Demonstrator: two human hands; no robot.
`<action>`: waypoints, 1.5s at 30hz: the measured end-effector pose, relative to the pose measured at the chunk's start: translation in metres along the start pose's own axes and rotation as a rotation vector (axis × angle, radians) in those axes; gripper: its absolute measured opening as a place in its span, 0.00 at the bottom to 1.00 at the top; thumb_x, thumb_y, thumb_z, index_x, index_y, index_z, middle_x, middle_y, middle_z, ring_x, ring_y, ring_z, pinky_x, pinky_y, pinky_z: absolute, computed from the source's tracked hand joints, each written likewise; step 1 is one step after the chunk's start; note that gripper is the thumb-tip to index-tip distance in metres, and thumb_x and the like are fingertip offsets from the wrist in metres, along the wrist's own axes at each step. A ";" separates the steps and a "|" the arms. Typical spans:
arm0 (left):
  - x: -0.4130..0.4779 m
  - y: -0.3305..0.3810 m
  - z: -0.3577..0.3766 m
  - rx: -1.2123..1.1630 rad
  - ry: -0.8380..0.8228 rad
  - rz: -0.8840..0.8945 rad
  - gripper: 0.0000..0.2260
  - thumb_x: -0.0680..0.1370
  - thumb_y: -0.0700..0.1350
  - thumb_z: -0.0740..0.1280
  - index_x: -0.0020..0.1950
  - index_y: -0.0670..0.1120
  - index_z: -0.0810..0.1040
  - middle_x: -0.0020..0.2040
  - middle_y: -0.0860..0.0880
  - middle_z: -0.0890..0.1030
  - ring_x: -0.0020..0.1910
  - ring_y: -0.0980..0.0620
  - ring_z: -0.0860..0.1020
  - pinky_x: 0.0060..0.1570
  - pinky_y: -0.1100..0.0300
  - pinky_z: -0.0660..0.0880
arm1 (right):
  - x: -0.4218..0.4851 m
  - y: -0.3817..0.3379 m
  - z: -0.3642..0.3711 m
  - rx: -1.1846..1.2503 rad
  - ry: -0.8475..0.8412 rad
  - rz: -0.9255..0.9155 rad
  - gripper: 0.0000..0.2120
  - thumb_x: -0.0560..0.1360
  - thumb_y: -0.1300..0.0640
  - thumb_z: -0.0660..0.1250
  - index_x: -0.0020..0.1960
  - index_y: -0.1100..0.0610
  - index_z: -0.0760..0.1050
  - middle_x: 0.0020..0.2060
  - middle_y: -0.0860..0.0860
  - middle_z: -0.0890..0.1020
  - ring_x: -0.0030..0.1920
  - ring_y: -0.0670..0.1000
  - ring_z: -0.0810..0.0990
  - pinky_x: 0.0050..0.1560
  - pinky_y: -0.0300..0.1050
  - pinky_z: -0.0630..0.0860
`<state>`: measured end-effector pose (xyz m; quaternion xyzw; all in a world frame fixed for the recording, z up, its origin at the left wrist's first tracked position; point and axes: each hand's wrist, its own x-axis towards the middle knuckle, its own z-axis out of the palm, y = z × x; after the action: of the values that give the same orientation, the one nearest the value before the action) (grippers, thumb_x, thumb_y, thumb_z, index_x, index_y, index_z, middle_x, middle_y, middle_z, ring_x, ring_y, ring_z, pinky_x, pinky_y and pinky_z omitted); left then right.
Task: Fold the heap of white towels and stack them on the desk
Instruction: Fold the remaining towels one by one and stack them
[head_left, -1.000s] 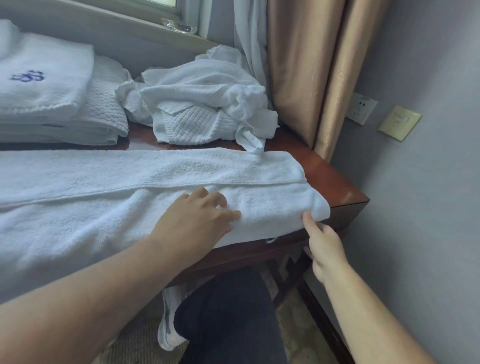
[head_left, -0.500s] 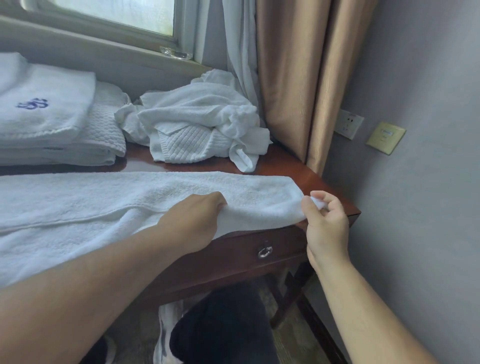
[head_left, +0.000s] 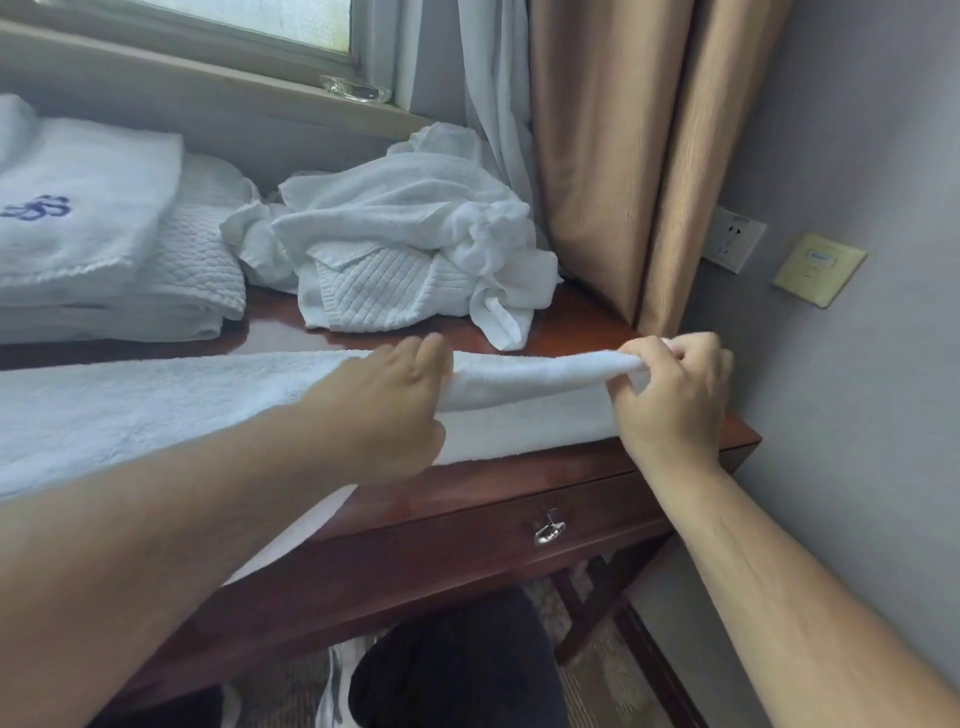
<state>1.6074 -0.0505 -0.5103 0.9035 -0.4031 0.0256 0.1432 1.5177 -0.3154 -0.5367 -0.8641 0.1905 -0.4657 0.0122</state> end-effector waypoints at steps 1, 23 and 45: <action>0.003 -0.002 -0.004 0.025 0.046 0.008 0.14 0.74 0.43 0.62 0.57 0.49 0.64 0.53 0.51 0.71 0.51 0.46 0.73 0.50 0.48 0.73 | 0.004 0.001 0.002 -0.044 0.024 -0.023 0.06 0.73 0.60 0.72 0.49 0.54 0.83 0.53 0.59 0.75 0.55 0.64 0.72 0.51 0.53 0.70; 0.064 -0.063 0.009 0.192 -0.105 -0.199 0.32 0.70 0.73 0.67 0.67 0.57 0.70 0.57 0.55 0.76 0.56 0.51 0.75 0.48 0.54 0.73 | 0.042 -0.034 0.052 -0.284 -0.474 0.057 0.16 0.72 0.49 0.72 0.59 0.49 0.75 0.56 0.54 0.75 0.59 0.59 0.71 0.58 0.56 0.67; -0.243 -0.217 -0.052 -0.081 0.209 -0.594 0.12 0.83 0.52 0.61 0.61 0.57 0.82 0.63 0.61 0.77 0.66 0.60 0.70 0.68 0.60 0.63 | -0.107 -0.300 0.016 0.594 -0.420 -1.236 0.27 0.70 0.37 0.74 0.61 0.54 0.78 0.56 0.53 0.78 0.53 0.55 0.77 0.52 0.52 0.76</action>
<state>1.6070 0.2771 -0.5517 0.9677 -0.1057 0.0591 0.2209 1.5728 -0.0036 -0.5718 -0.8455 -0.4750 -0.2433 0.0170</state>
